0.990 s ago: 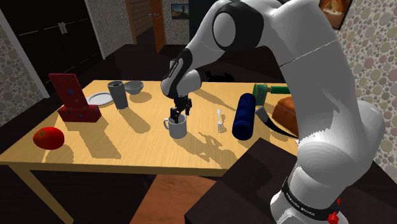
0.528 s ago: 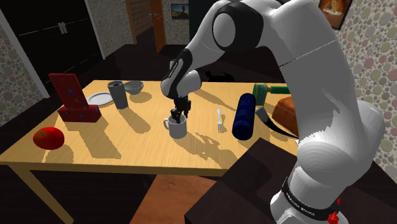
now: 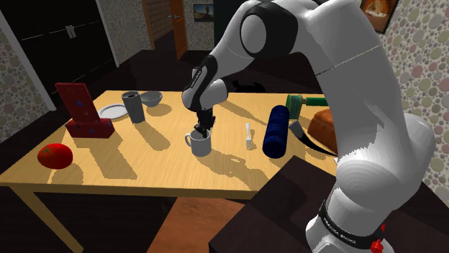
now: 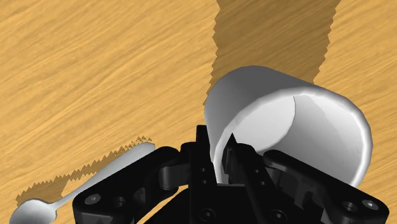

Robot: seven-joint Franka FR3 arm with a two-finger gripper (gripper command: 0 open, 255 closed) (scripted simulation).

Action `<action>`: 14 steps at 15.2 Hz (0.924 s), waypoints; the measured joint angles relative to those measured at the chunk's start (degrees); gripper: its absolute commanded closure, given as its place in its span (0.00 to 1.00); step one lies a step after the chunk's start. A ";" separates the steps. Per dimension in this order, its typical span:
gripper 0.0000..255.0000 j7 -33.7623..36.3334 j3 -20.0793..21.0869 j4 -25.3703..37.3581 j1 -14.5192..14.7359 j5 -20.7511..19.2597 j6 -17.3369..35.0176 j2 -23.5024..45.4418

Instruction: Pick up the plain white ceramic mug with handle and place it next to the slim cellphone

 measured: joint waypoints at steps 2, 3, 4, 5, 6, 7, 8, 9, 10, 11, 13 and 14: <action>1.00 0.01 -0.01 -0.07 0.02 -0.02 -0.22 -0.26; 1.00 0.03 -0.03 -0.31 0.05 -0.04 -0.47 -0.74; 1.00 0.02 -0.08 -0.52 0.06 -0.08 -0.90 -1.38; 1.00 0.12 -0.11 -0.46 0.14 -0.13 -1.45 -1.88; 1.00 0.18 -0.14 -0.60 0.20 -0.16 -1.81 -2.38; 1.00 0.18 -0.18 -0.86 0.21 -0.21 -2.26 -3.09; 1.00 0.20 -0.23 -0.78 0.22 -0.26 -2.93 -3.68; 1.00 0.17 -0.27 -1.13 0.22 -0.29 -3.19 -4.31; 1.00 0.27 -0.30 -1.22 0.30 -0.34 -3.69 -4.89; 1.00 0.22 -0.34 -1.45 0.27 -0.37 -4.10 -5.53; 1.00 0.27 -0.41 -1.27 0.31 -0.46 -5.17 -6.42; 1.00 0.28 -0.46 -1.34 0.31 -0.51 -5.77 -7.08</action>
